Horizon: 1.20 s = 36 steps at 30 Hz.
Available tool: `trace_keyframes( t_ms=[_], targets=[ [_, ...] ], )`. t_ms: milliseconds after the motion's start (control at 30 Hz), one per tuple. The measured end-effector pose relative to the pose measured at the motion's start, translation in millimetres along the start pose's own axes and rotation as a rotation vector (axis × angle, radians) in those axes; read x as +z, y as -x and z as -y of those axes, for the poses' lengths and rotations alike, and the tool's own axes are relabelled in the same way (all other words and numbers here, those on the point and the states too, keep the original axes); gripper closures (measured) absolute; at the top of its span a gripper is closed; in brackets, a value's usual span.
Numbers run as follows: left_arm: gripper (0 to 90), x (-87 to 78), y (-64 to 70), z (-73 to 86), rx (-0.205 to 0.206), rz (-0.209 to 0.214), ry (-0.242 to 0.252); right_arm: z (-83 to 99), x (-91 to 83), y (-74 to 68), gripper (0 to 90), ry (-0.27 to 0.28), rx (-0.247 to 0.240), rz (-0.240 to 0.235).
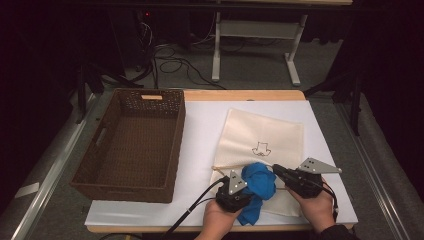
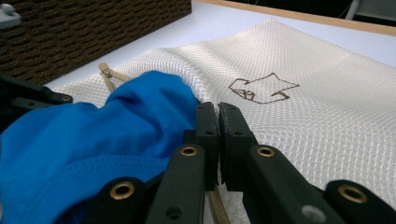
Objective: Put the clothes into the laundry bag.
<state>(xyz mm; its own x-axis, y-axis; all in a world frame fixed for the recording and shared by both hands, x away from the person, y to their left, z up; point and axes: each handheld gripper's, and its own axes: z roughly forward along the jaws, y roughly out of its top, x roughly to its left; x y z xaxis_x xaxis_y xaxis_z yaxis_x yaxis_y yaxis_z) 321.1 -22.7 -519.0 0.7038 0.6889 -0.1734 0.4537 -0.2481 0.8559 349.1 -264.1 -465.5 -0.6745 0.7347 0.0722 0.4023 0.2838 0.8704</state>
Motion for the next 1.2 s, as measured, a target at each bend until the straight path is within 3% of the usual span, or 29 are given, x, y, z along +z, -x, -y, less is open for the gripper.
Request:
trace_keyframes(
  t_ms=[267,400,467,567,633,1033,1100,1200],
  targets=[
    [49.0,-8.0,3.0,0.7,-0.002,-0.023,0.029,2.2,-5.3,-2.1,88.6,0.015,-0.015,-0.001],
    [43.9,-14.5,10.2,-0.6,0.038,-0.040,0.052,2.2,-5.7,-2.7,88.6,0.015,-0.017,-0.002],
    [46.6,-17.3,14.4,-2.5,0.059,-0.042,0.061,2.2,-6.0,-2.5,88.6,0.018,-0.021,-0.002],
    [62.5,-19.0,20.6,-4.5,0.093,-0.051,0.079,2.2,-6.1,-2.5,88.6,0.018,-0.023,-0.004],
    [66.3,-18.2,23.4,-4.9,0.107,-0.054,0.077,1.8,-6.3,-2.9,88.6,0.019,-0.024,-0.005],
    [68.3,0.5,15.7,-12.1,0.039,-0.058,0.043,0.4,-8.0,-3.9,88.6,0.033,-0.023,-0.007],
    [68.3,5.6,12.9,-13.6,0.043,-0.081,0.032,0.7,-8.3,-3.8,88.6,0.031,-0.022,-0.006],
    [67.6,11.6,9.2,-14.4,0.008,-0.109,0.032,1.4,-8.5,-4.0,88.6,0.029,-0.023,-0.008]
  ],
)
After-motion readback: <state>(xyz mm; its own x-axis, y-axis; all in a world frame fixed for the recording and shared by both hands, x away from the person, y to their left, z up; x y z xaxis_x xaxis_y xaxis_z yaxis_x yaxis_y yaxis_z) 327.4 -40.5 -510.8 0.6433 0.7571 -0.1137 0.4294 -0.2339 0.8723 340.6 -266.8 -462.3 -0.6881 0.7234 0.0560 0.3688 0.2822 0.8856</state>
